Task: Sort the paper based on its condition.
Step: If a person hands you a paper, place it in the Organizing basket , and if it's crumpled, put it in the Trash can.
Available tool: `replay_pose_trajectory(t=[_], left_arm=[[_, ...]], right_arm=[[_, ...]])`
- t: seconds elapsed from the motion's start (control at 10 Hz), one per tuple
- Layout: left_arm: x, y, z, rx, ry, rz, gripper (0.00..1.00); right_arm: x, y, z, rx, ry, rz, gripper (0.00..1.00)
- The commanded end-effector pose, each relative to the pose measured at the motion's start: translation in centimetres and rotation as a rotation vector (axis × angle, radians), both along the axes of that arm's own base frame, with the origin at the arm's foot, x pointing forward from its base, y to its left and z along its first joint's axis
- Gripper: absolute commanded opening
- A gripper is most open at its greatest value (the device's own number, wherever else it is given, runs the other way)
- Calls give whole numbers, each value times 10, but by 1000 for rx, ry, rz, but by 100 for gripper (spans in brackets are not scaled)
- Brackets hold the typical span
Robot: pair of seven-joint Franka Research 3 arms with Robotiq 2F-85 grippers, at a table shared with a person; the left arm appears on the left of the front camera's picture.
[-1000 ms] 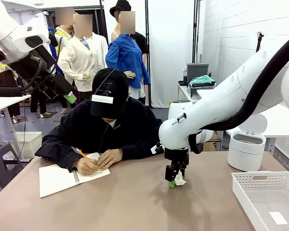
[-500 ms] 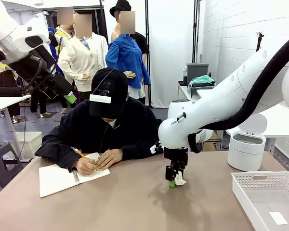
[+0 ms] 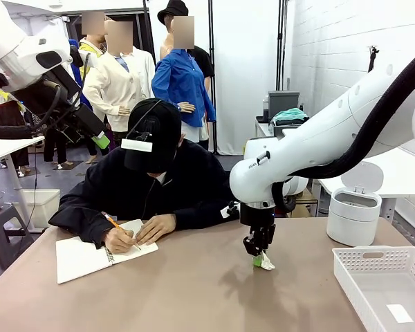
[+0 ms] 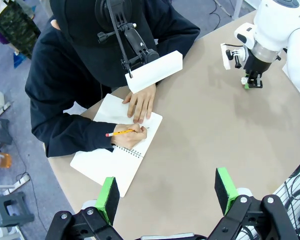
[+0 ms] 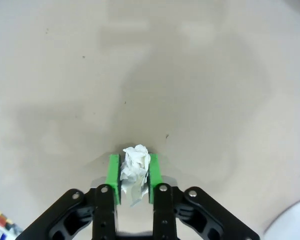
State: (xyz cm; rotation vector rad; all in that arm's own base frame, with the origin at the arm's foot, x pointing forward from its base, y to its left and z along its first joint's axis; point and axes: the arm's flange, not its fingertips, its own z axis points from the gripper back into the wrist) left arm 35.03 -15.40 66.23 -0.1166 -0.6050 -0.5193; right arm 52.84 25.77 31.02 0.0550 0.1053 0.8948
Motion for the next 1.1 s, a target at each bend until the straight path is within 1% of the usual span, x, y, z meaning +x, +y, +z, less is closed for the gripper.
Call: replay_pose_trajectory(t=[0.0,0.1,0.2,0.3,0.5,0.7,0.8,0.9,1.0], left_arm=[[0,1,1,8,-5,2,100],[0,1,1,8,-5,2,100],[0,1,1,8,-5,2,100],[0,1,1,8,-5,2,100],[0,1,1,8,-5,2,100],[0,1,1,8,-5,2,100],[0,1,1,8,-5,2,100],[0,1,1,8,-5,2,100],[0,1,1,8,-5,2,100]], right_arm=[[1,2,0,-17,53,-45,21],[3,1,5,-8,66,-54,21],[5,-2,16,-7,61,-58,21],[10,-7,43,-13,59,-62,21],[32,-25,105,-10,64,-53,21],[57,-51,146,-64,61,-10,21],[74,-73,159,-64,40,4,21],[85,-95,168,-67,36,0,21],[93,-120,176,-96,-1,-4,21]])
